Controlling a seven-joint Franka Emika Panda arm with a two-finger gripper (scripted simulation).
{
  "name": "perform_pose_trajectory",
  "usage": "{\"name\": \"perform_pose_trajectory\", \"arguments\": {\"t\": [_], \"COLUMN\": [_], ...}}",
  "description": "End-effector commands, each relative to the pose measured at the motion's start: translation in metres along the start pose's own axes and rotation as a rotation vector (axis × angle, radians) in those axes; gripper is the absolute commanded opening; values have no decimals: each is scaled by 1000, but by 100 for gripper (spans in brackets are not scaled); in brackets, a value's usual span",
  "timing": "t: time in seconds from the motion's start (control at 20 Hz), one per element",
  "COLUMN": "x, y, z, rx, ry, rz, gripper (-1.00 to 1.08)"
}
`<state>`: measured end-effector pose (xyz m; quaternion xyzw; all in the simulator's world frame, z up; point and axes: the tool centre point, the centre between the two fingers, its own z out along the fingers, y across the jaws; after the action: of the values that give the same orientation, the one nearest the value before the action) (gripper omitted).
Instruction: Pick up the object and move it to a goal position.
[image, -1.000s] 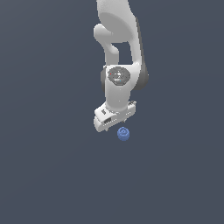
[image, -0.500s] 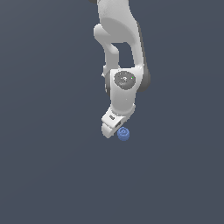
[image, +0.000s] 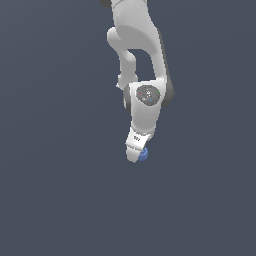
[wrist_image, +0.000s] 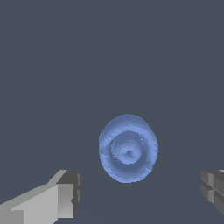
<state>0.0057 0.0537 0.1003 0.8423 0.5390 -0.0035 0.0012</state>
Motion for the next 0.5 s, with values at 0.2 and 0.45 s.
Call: {"name": "perform_pose_trajectory", "arguments": {"t": [0.2,0.45], "x": [7,9], "y": [-3,-3], "z": [4,5], "rx": [-2,-2], "ry": [5,7], "rz": [-112,-148], "gripper": [100,100]}}
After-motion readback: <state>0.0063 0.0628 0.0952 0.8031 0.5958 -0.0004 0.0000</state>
